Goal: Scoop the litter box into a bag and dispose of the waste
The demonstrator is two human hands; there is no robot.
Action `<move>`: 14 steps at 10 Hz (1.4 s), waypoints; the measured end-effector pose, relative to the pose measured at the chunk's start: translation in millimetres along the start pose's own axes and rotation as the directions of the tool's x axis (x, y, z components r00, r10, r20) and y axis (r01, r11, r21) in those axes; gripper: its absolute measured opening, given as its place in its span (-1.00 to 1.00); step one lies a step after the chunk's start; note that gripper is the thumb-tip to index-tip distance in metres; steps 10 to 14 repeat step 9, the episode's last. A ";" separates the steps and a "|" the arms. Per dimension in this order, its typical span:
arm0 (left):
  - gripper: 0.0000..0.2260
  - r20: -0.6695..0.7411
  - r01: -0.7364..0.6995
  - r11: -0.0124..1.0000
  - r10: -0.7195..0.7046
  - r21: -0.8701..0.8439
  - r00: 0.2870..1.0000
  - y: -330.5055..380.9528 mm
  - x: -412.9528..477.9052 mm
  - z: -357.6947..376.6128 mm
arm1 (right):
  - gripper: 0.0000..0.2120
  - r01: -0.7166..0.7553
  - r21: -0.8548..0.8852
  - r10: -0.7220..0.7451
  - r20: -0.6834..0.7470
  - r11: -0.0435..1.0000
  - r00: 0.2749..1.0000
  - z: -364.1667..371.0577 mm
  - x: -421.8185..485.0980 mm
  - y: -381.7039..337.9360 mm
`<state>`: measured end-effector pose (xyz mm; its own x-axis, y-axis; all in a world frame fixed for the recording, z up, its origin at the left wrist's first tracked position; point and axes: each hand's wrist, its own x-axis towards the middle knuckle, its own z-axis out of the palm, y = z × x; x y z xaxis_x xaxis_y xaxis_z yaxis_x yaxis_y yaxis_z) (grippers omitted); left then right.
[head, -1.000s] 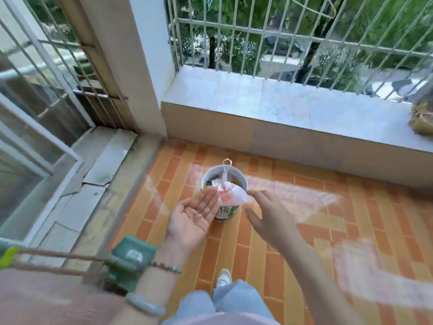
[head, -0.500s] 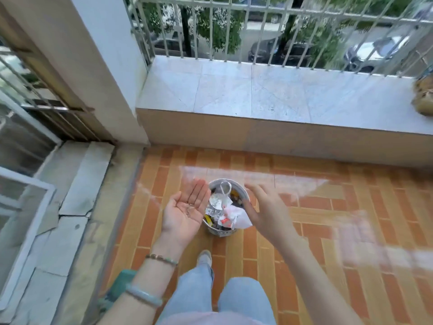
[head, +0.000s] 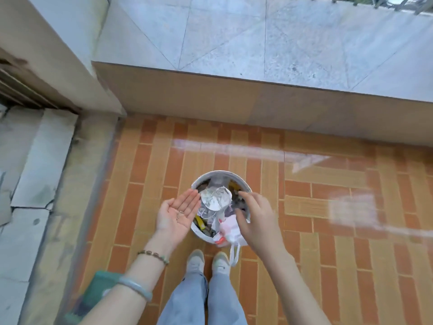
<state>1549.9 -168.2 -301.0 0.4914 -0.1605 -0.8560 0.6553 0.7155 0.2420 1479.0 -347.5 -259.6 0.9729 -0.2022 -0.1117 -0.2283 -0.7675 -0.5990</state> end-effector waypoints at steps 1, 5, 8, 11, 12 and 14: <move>-0.60 -0.134 0.006 0.997 0.004 0.072 0.991 -23.6 73.2 -23.7 | -0.65 -0.014 0.000 0.014 0.016 1.000 1.000 50.3 19.5 43.5; -0.56 -0.210 0.096 0.752 0.058 0.652 0.976 -57.9 180.8 -55.0 | -0.65 -0.106 0.029 0.104 0.070 0.994 0.992 115.4 17.6 115.4; -0.64 -0.143 -0.019 0.803 0.130 0.595 0.981 -54.8 173.3 -54.2 | -0.65 -0.144 0.062 0.142 0.043 0.988 0.989 105.8 21.7 109.6; -0.62 -0.125 -0.027 0.800 0.127 0.599 0.984 -56.7 167.0 -49.1 | -0.64 -0.144 0.061 0.141 0.048 0.988 0.989 101.1 22.5 106.3; -0.62 -0.125 -0.027 0.800 0.127 0.599 0.984 -56.7 167.0 -49.1 | -0.64 -0.144 0.061 0.141 0.048 0.988 0.989 101.1 22.5 106.3; -0.62 -0.125 -0.027 0.800 0.127 0.599 0.984 -56.7 167.0 -49.1 | -0.64 -0.144 0.061 0.141 0.048 0.988 0.989 101.1 22.5 106.3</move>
